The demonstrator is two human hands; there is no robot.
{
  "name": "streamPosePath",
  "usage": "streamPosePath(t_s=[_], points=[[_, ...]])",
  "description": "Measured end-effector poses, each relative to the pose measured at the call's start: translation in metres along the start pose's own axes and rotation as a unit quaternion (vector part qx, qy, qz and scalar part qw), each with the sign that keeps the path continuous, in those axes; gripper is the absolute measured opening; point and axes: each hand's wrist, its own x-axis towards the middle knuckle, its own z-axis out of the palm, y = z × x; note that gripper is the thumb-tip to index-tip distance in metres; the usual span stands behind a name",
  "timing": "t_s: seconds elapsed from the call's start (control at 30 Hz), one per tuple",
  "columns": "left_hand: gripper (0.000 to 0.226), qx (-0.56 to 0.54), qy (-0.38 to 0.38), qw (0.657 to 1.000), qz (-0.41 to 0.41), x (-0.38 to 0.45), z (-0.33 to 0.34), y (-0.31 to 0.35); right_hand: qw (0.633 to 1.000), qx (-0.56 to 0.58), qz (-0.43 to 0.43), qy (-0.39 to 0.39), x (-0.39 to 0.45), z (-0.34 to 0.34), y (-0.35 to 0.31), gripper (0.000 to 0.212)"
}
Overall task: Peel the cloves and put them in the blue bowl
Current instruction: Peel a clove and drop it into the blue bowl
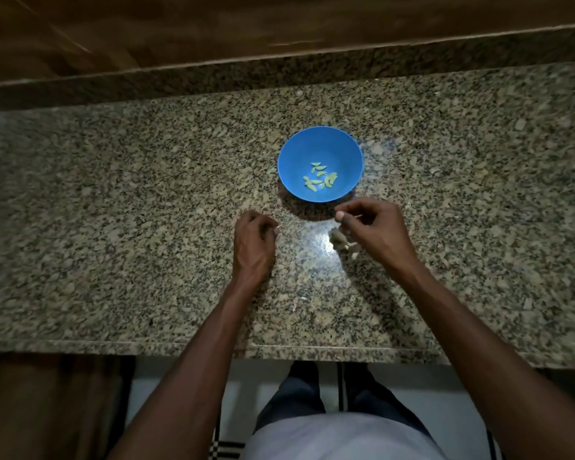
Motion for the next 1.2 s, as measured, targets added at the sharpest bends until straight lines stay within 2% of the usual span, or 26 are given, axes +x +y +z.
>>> streamPosePath(t_s=[0.13, 0.27, 0.37, 0.47, 0.57, 0.7, 0.77, 0.83, 0.93, 1.03, 1.2], points=[[0.010, -0.017, 0.014, 0.999, -0.033, -0.008, 0.003, 0.010, 0.999, 0.019, 0.009, -0.043, -0.021, 0.015, 0.010, 0.008], [0.011, -0.169, -0.035, 0.976, -0.130, -0.024, 0.004, 0.035, 0.995, 0.007, 0.001, -0.100, -0.026, 0.030, 0.003, 0.028], [0.005, -0.268, -0.065, 0.952, -0.134, -0.034, 0.005, 0.046, 0.991, -0.010, -0.030, -0.132, -0.026, 0.035, -0.005, 0.036], [0.010, -0.309, -0.078, 0.939, -0.128, -0.038, 0.006, 0.049, 0.993, -0.033, -0.028, -0.108, -0.025, 0.032, -0.009, 0.030], [0.027, -0.335, -0.088, 0.927, -0.147, -0.040, 0.004, 0.050, 0.990, -0.086, -0.049, -0.101, -0.023, 0.029, -0.008, 0.018], [0.031, -0.310, -0.092, 0.935, -0.146, -0.043, 0.003, 0.044, 0.975, -0.150, -0.109, -0.125, -0.022, 0.033, -0.009, 0.011], [0.027, -0.246, -0.059, 0.958, -0.136, -0.042, 0.004, 0.037, 0.954, -0.231, -0.148, -0.119, -0.021, 0.039, -0.006, 0.004], [0.024, -0.166, -0.033, 0.977, -0.128, -0.041, 0.003, 0.027, 0.914, -0.340, -0.176, -0.132, -0.023, 0.048, -0.002, 0.009], [0.026, -0.106, -0.046, 0.988, -0.098, -0.039, 0.002, 0.012, 0.849, -0.464, -0.194, -0.164, -0.031, 0.059, 0.000, 0.015], [0.026, -0.087, -0.053, 0.992, -0.080, -0.039, 0.003, 0.003, 0.815, -0.513, -0.201, -0.179, -0.037, 0.066, -0.007, 0.017], [0.022, -0.076, -0.053, 0.993, -0.067, -0.038, 0.006, 0.000, 0.779, -0.537, -0.204, -0.250, -0.045, 0.077, -0.030, 0.021]])
